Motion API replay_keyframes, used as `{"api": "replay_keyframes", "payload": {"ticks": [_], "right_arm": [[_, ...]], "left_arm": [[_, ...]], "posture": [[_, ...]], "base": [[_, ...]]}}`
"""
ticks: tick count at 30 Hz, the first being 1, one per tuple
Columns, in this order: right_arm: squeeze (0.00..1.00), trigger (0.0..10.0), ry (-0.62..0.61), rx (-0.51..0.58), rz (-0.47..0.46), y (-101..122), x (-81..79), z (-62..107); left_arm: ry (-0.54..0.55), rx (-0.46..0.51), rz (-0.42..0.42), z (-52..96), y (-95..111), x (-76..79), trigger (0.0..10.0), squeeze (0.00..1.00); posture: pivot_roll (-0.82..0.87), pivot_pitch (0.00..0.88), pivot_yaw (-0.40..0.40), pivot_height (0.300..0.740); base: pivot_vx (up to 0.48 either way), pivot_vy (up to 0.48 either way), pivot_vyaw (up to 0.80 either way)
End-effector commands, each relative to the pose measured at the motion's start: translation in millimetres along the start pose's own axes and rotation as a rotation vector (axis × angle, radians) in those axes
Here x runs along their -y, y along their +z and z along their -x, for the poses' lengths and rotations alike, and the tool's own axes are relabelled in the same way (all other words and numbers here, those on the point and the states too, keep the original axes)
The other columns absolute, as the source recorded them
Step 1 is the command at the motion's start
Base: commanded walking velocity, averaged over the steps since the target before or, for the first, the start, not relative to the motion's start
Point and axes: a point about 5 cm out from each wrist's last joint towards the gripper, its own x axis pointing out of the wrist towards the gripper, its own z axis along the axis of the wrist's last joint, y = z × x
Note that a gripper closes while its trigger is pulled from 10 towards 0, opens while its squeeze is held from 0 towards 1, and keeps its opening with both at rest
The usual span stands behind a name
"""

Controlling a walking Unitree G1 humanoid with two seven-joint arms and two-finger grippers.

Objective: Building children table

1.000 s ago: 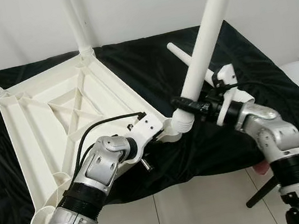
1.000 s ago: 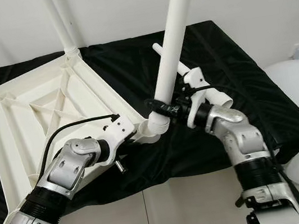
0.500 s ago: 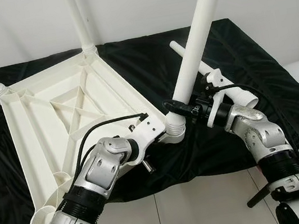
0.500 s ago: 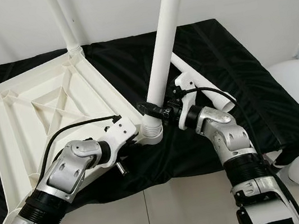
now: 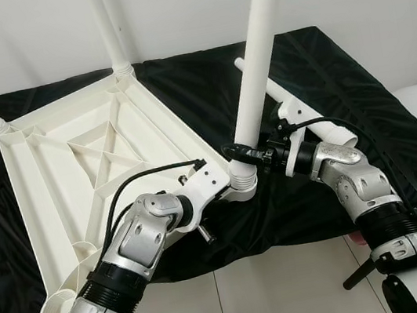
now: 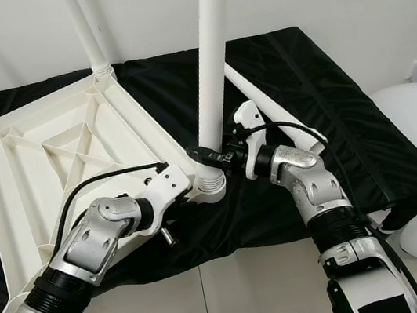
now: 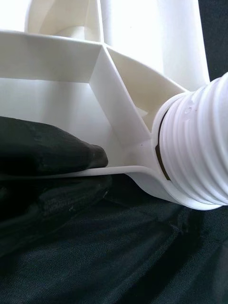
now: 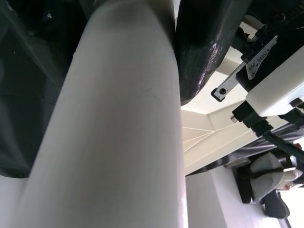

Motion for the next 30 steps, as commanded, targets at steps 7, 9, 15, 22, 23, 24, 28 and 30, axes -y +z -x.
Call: {"api": "replay_keyframes", "payload": {"ticks": [7,9,15,22,23,24,28,30], "right_arm": [[0.0,10.0,0.068,-0.051,0.047,-4.5,-8.5,-6.8],[0.0,10.0,0.068,-0.051,0.047,-4.5,-8.5,-6.8],[0.0,10.0,0.095,-0.053,0.067,-6.2,-13.9,-7.3],[0.0,10.0,0.132,-0.064,0.083,-12.5,-21.7,-4.5],[0.0,10.0,0.138,-0.067,0.088,-14.1,-23.4,-3.1],[0.0,10.0,0.138,-0.067,0.088,-14.1,-23.4,-3.1],[0.0,10.0,0.133,-0.073,0.076,-20.0,-27.5,0.6],[0.0,10.0,0.127,-0.075,0.068,-22.0,-28.0,1.4]], "left_arm": [[0.002,0.026,-0.046,1.0,9.2,4.9,10.0,0.0],[0.002,0.026,-0.046,1.0,9.2,4.9,10.0,0.0],[0.006,0.025,-0.041,2.1,8.9,5.0,10.0,0.0],[0.007,0.028,-0.041,2.2,10.1,4.6,10.0,0.0],[0.007,0.029,-0.043,2.3,10.3,4.7,10.0,0.0],[0.007,0.029,-0.043,2.3,10.3,4.7,10.0,0.0],[0.007,0.03,-0.043,2.4,10.9,4.8,10.0,0.0],[0.007,0.031,-0.043,2.4,10.9,4.9,10.0,0.0]], "posture": [[-0.06,0.112,0.015,0.74],[-0.06,0.112,0.015,0.74],[-0.06,0.115,0.016,0.74],[-0.07,0.119,0.02,0.74],[-0.07,0.119,0.021,0.74],[-0.07,0.119,0.021,0.74],[-0.07,0.121,0.022,0.74],[-0.07,0.12,0.023,0.74]], "base": [[0.0,0.0,0.0],[0.0,0.0,0.0],[0.0,0.0,0.0],[0.0,0.0,0.0],[0.0,0.0,0.0],[0.0,0.0,0.0],[0.0,0.0,0.0],[0.0,0.0,0.0]]}}
